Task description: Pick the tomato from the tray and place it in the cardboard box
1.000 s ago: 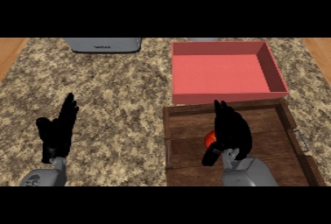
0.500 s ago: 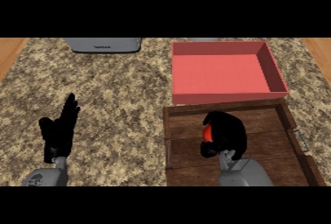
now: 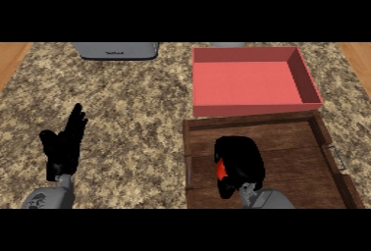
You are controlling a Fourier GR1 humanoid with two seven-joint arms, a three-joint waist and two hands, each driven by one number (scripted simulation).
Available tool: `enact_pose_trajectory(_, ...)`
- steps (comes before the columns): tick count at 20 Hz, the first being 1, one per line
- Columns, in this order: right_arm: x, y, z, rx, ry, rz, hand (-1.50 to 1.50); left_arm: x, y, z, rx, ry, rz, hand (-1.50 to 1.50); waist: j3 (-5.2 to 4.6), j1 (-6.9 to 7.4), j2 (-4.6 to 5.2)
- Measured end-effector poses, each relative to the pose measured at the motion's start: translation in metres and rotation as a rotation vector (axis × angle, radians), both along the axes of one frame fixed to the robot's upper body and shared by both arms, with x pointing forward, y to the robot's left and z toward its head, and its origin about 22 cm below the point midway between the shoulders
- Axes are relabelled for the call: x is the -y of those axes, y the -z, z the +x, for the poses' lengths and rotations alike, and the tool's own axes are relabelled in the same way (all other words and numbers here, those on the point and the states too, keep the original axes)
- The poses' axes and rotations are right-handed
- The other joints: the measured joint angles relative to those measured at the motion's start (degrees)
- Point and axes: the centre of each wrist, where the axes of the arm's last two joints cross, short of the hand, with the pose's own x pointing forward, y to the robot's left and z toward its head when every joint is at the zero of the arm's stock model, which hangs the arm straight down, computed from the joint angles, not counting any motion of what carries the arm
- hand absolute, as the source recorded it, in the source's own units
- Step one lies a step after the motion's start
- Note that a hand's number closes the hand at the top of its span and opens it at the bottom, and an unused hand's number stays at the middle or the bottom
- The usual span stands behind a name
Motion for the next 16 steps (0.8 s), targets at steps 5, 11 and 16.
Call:
enact_pose_trajectory(5, -0.012, 0.002, -0.039, 0.009, -0.348, -0.005, 1.5, 0.009, 0.003, -0.004, -0.005, -0.004, -0.002, 0.0, -0.01, -0.01, -0.2)
enact_pose_trajectory(11, 0.008, -0.025, -0.072, 0.106, -0.512, 0.026, 1.5, 0.006, 0.001, -0.005, -0.003, -0.009, 0.009, 0.0, 0.03, -0.3, -0.08)
enact_pose_trajectory(16, 0.029, -0.078, -0.094, 0.216, -0.548, 0.088, 1.5, 0.007, 0.006, -0.006, -0.005, -0.007, 0.004, 0.0, 0.05, -0.56, -0.01)
